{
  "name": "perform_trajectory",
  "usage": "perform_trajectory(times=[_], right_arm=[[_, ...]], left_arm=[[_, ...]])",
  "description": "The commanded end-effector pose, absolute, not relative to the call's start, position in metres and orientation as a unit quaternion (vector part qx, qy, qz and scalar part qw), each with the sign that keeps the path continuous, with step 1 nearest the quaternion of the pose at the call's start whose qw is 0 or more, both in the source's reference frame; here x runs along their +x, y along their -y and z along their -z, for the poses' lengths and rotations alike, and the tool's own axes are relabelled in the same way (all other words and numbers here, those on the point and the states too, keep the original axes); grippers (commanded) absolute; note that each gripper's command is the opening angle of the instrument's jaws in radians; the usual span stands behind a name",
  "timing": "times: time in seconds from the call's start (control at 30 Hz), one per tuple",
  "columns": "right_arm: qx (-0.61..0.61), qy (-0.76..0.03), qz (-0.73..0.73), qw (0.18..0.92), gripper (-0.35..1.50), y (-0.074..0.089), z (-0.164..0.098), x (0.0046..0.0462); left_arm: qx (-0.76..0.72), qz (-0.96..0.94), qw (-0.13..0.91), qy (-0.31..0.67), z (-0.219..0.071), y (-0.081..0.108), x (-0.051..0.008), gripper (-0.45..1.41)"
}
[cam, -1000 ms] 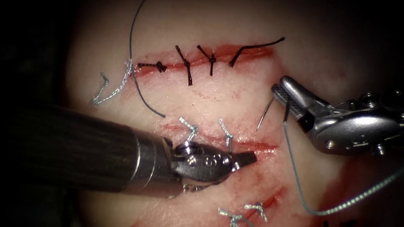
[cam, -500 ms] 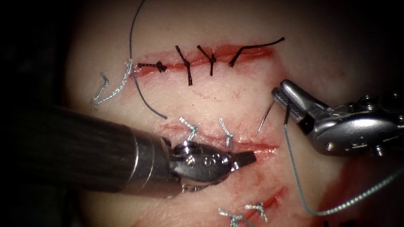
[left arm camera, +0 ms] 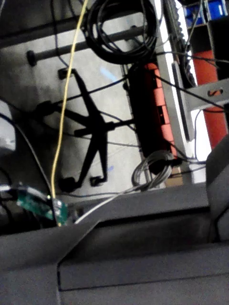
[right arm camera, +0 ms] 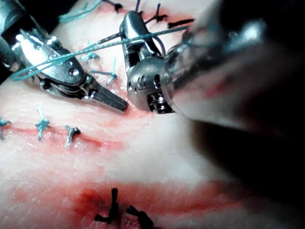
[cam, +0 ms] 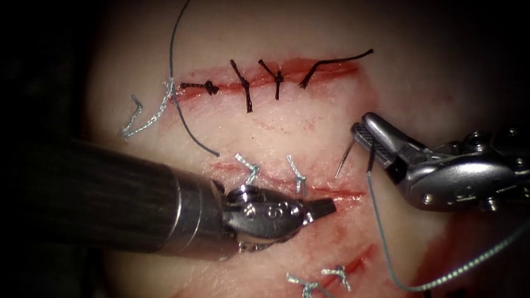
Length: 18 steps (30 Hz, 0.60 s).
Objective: Wound Closure
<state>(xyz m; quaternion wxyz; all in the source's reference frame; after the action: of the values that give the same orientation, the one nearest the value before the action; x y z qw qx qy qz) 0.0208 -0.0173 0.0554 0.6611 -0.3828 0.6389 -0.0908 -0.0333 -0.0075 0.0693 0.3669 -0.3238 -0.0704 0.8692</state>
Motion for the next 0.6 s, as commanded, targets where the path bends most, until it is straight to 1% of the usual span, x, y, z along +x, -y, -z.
perform_trajectory(times=[0.03, 0.37, 0.6], right_arm=[[-0.383, -0.640, 0.092, 0.659, -0.35, 0.0176, -0.0559, 0.0220], [-0.383, -0.639, 0.104, 0.659, -0.35, 0.0189, -0.0566, 0.0225], [-0.404, -0.625, 0.133, 0.654, -0.35, 0.0192, -0.0566, 0.0225]], left_arm=[[-0.324, -0.869, 0.367, 0.070, -0.0699, 0.0078, -0.0337, -0.45], [-0.323, -0.869, 0.368, 0.067, -0.0699, 0.0078, -0.0337, -0.45], [-0.323, -0.869, 0.369, 0.069, -0.0699, 0.0079, -0.0337, -0.45]])
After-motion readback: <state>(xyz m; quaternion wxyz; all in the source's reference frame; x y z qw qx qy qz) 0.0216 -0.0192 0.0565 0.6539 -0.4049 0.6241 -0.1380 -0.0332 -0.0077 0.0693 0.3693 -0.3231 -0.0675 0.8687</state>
